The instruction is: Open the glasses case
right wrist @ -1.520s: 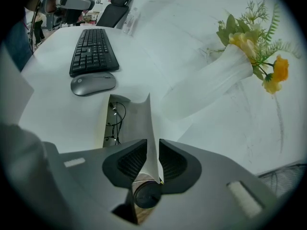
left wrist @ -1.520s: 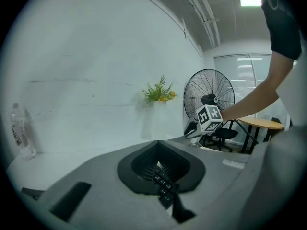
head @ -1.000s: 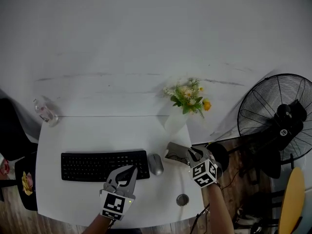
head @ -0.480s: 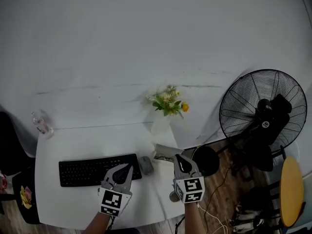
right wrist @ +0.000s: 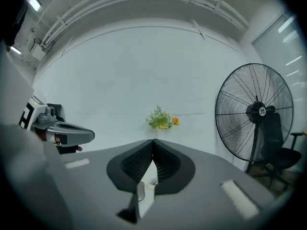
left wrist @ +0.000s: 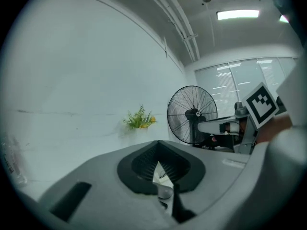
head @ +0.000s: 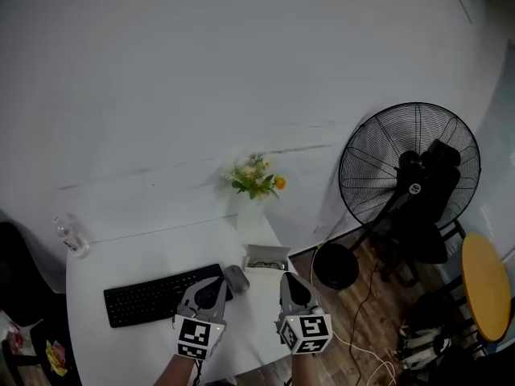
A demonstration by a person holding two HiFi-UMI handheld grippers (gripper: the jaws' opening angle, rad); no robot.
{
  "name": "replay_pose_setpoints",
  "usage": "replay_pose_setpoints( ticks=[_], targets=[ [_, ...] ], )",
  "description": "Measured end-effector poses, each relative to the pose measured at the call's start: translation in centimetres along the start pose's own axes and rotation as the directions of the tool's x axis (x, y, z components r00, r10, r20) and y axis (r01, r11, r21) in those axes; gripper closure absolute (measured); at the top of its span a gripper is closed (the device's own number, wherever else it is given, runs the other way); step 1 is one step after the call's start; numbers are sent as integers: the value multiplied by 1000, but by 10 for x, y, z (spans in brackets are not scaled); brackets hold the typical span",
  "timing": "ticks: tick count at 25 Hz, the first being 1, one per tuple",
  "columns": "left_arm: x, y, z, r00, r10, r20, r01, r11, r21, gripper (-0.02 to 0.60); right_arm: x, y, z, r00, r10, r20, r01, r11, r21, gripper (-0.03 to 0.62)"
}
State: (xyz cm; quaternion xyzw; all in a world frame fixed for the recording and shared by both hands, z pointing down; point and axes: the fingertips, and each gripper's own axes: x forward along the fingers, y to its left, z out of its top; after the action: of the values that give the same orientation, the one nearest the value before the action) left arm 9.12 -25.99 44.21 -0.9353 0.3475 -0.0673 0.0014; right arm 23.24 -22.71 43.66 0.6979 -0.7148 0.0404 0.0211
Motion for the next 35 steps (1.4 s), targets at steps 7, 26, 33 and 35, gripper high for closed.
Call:
replay_pose_setpoints(
  ticks=[7, 26, 33, 35],
  targets=[
    [-3, -32, 7, 997, -73, 25, 73, 997, 19, 574, -36, 3, 8, 995, -67, 68, 63, 997, 49, 586],
    [-4, -52, 5, 993, -114, 23, 113, 993, 22, 574, -63, 3, 4, 992, -104, 70, 100, 994, 53, 588],
    [-3, -47, 3, 994, -105, 19, 104, 994, 19, 574, -61, 2, 4, 992, -106, 73, 103, 993, 51, 588],
    [-2, -47, 3, 994, -103, 19, 103, 995, 19, 574, -60, 2, 3, 992, -105, 74, 102, 994, 50, 588]
  ],
)
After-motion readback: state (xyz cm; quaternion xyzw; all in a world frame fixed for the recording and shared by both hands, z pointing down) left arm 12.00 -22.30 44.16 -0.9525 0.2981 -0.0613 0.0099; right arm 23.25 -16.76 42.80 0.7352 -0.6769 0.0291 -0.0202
